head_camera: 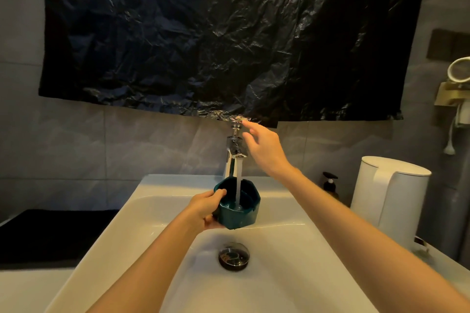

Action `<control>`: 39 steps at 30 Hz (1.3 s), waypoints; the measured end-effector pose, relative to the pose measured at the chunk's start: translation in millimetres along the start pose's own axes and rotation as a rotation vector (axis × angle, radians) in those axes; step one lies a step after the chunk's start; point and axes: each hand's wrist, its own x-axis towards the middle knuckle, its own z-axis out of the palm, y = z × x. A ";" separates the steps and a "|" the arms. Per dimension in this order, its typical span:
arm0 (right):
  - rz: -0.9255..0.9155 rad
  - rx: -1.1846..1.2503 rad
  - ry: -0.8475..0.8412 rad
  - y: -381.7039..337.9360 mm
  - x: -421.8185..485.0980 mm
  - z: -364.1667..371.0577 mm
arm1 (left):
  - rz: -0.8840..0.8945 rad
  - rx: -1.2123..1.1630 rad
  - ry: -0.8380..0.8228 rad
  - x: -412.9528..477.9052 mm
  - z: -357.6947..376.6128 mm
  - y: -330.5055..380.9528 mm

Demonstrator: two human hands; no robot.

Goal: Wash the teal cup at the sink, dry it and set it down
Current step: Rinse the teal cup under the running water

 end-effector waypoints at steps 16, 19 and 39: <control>-0.510 -0.657 -0.618 31.1 -101.2 26.6 | 0.079 0.188 -0.017 -11.8 -0.2 0.5; -0.547 -0.738 -0.535 29.5 -103.7 25.2 | 0.087 0.201 0.011 -12.5 0.1 0.8; -0.502 -0.782 -0.566 35.2 -107.6 35.1 | 0.100 0.256 0.015 -11.6 -0.5 -0.2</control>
